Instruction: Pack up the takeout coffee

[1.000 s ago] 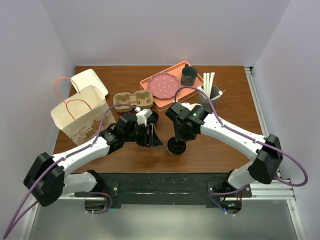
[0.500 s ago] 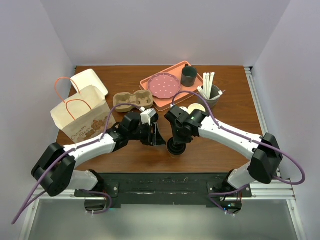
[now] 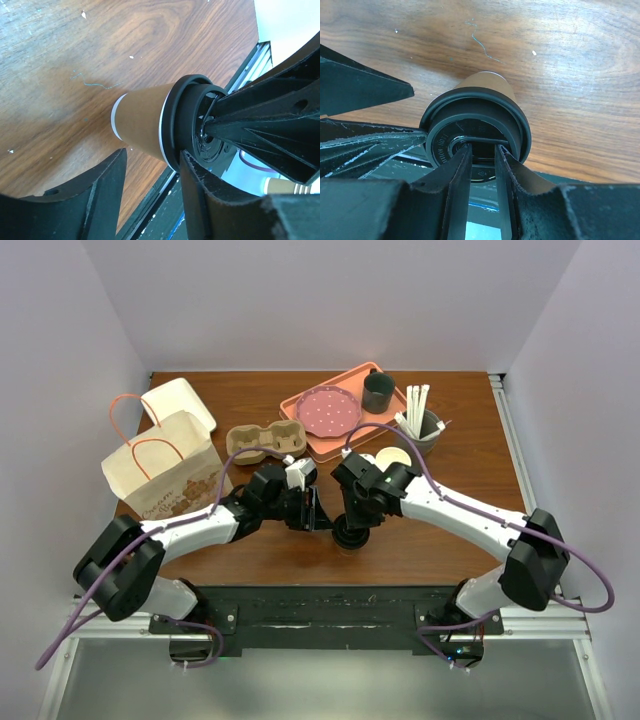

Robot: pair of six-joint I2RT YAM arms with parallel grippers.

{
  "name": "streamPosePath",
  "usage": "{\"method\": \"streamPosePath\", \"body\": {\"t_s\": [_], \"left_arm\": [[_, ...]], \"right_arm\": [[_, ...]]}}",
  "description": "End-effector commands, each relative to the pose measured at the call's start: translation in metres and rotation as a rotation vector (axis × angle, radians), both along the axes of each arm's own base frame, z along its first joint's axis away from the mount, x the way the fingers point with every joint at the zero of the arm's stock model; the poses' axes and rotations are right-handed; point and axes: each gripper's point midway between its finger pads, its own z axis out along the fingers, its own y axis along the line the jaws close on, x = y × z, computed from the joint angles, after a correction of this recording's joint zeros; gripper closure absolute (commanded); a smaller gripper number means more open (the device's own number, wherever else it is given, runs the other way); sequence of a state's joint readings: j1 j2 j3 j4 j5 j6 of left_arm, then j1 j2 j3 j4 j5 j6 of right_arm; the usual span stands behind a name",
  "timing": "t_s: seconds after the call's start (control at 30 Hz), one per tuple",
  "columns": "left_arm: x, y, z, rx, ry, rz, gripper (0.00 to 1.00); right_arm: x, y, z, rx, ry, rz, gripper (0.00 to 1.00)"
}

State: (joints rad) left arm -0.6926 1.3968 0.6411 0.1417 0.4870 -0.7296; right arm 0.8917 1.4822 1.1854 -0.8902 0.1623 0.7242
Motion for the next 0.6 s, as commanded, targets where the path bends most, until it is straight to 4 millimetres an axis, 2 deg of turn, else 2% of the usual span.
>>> {"method": "streamPosePath", "body": {"t_s": [0.0, 0.27, 0.3, 0.57], "left_arm": [[0.003, 0.007, -0.019, 0.067, 0.003, 0.042, 0.51], [0.007, 0.027, -0.051, 0.241, 0.015, 0.107, 0.56], [0.0, 0.032, -0.059, 0.283, 0.041, 0.102, 0.57], [-0.011, 0.039, -0.08, 0.367, 0.077, 0.136, 0.61]], "right_arm": [[-0.008, -0.009, -0.024, -0.044, 0.034, 0.006, 0.71], [-0.019, -0.021, -0.043, -0.065, 0.055, 0.007, 0.71], [-0.022, -0.023, -0.047, -0.067, 0.062, 0.008, 0.71], [-0.027, -0.028, -0.059, -0.067, 0.073, 0.005, 0.71]]}}
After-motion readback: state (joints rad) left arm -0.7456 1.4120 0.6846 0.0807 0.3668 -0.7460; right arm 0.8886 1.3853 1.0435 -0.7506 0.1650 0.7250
